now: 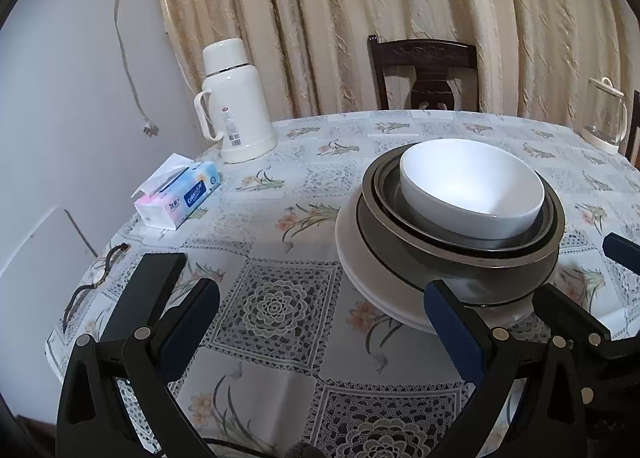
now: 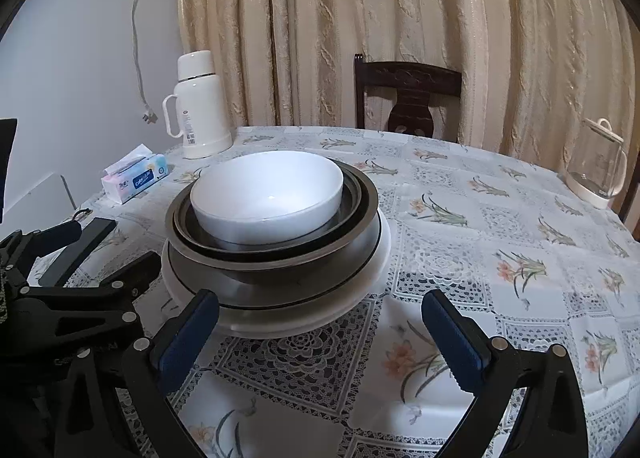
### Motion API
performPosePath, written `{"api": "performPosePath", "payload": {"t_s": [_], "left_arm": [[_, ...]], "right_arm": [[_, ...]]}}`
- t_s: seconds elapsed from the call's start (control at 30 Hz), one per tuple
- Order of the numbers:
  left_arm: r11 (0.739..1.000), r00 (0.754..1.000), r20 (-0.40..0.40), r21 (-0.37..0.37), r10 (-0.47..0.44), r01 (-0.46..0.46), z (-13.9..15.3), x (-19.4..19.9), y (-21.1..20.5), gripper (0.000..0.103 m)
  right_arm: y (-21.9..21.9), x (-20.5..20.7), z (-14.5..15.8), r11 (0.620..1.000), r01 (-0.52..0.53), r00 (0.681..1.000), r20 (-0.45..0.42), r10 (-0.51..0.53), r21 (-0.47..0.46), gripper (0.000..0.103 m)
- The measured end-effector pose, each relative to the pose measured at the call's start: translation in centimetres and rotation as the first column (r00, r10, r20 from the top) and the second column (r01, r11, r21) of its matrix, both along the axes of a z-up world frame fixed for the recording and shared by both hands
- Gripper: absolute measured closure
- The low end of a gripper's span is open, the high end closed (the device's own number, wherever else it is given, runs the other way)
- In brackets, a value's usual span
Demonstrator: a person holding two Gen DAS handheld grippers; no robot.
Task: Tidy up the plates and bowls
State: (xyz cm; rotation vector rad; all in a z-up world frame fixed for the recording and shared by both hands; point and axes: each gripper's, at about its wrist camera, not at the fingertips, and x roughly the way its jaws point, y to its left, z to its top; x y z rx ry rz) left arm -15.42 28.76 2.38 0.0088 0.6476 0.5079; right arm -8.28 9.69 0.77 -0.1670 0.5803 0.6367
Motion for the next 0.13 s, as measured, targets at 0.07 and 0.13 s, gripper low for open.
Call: {"api": "performPosePath", "payload": {"t_s": [0.07, 0.13], "left_arm": [[1.000, 1.000, 0.000, 0.000, -0.001, 0.001, -0.03, 0.03, 0.03, 0.001], [1.000, 1.000, 0.000, 0.002, 0.000, 0.000, -0.03, 0.05, 0.03, 0.001]], "right_arm": [[0.08, -0.04, -0.07, 1.000, -0.007, 1.000, -0.004, 0.007, -0.002, 0.000], [0.14, 0.08, -0.16, 1.000, -0.004, 1.000, -0.012, 0.004, -0.004, 0.000]]}}
